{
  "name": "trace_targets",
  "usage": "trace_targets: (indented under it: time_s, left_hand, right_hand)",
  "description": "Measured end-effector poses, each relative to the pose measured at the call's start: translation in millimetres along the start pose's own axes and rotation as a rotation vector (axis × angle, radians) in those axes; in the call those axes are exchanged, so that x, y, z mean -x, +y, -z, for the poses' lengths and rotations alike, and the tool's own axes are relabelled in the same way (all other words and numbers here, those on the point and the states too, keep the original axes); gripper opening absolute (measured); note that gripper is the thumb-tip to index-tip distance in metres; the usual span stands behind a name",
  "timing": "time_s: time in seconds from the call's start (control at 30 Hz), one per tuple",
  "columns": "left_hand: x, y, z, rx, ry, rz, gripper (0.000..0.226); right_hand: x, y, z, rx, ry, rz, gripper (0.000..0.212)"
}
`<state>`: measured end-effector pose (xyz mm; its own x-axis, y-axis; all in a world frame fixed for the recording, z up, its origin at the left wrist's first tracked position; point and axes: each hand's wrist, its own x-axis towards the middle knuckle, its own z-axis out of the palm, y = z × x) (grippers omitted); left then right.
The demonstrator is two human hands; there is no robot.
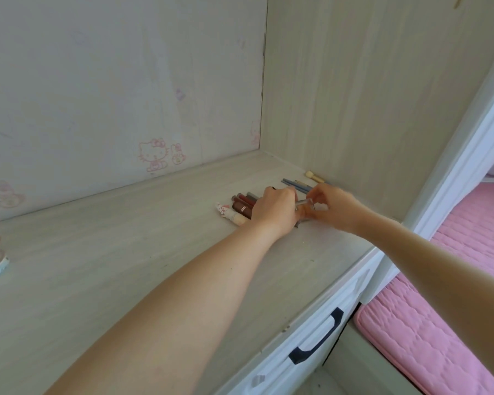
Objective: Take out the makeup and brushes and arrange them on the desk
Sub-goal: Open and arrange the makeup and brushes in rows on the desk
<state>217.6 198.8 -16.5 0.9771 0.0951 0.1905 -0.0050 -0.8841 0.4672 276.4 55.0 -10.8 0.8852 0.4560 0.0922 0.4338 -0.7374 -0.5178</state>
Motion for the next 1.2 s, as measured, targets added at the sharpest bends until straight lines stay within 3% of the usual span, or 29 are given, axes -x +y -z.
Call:
trace_targets:
  time_s: [0.13,0.33,0.67,0.83,0.97,1.2]
  left_hand:
    - [5.1,6.9,-2.9,0.129,0.065,-0.001,0.023]
    - [21.2,4.3,11.7,0.341,0.218,0.002,0.014]
    - [88.1,-15.8,66.3,1.011,0.279,0.292,0.012]
    - [133.8,-47.1,91.4,1.176,0.352,0.330,0.007]
    - [177.6,-74.2,116.5,1.186,0.381,0.397,0.012]
    - [263.7,-120.2,143.9,1.253,0.460,0.477,0.006]
  right_hand:
    - [12.5,2.4,2.4,-0.152,0.135,0.006,0.013]
    - [28.6,-14.2,13.4,-0.195,0.191,0.067,0.013]
    - [64.0,-85.5,-0.5,-0.240,0.203,0.243,0.022]
    - [81.9,-132.0,-32.4,-0.314,0.118,0.266,0.022]
    - [101.2,-168.7,-57.9,-0.357,0.027,0.341,0.013]
    - [138.0,-230.5,-104.1,-0.329,-0.108,0.494,0.017]
